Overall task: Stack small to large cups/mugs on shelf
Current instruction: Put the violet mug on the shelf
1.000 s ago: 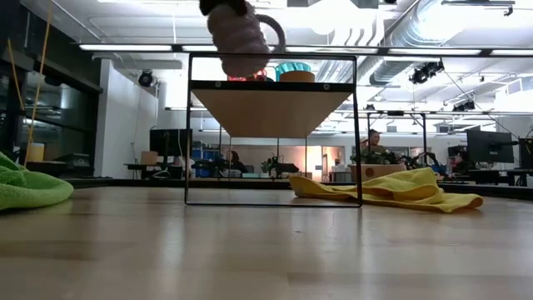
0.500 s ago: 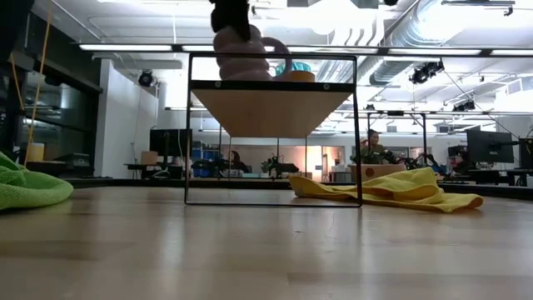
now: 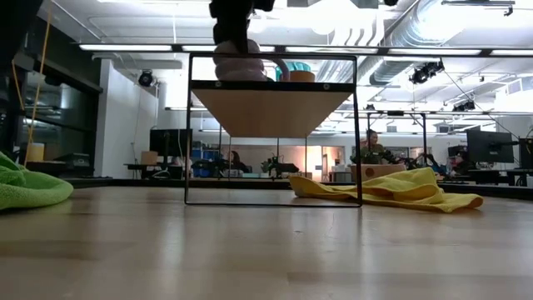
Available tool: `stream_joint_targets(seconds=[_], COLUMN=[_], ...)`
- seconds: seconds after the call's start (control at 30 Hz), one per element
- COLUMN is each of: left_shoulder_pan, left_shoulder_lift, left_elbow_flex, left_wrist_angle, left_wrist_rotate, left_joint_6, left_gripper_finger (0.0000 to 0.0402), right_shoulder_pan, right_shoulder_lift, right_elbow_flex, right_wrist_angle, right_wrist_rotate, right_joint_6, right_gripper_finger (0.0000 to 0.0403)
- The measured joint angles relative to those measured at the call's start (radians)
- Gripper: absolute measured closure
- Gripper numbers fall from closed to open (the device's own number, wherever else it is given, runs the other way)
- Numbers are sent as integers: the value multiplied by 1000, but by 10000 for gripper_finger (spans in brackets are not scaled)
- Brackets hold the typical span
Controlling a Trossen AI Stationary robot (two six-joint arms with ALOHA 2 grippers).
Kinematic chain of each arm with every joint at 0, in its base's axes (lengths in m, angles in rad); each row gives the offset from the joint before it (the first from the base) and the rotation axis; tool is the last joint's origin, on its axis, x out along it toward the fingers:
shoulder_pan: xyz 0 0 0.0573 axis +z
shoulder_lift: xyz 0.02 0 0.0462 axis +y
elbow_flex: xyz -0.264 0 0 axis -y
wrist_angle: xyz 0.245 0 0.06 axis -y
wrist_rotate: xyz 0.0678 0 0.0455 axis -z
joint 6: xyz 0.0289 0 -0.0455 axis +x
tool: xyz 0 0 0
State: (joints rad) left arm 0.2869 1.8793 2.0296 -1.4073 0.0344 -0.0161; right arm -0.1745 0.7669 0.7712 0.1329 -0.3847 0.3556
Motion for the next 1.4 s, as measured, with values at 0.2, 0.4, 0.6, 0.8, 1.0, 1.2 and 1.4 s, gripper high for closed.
stream_joint_targets(seconds=[0.2,0.4,0.6,0.8,1.0,1.2,1.4], left_shoulder_pan=[1,1,1,1,1,1,1], left_shoulder_lift=[4,7,7,6,6,5,5], left_elbow_flex=[1,0,0,0,0,92,291], left_wrist_angle=[11,23,39,80,81,83,40], left_wrist_rotate=[1,-40,-77,-80,-140,-157,-160], left_joint_6=[9,12,11,11,32,38,1], left_gripper_finger=[358,310,290,260,230,216,225], right_shoulder_pan=[0,0,0,0,0,0,0], right_shoulder_lift=[0,0,0,0,0,0,0], right_elbow_flex=[0,0,0,0,0,0,0], right_wrist_angle=[-3,-3,-3,-4,-4,-5,-5], right_wrist_rotate=[0,0,0,0,0,0,0], right_joint_6=[2,2,2,2,2,-1,-1], right_gripper_finger=[318,318,318,318,318,318,318])
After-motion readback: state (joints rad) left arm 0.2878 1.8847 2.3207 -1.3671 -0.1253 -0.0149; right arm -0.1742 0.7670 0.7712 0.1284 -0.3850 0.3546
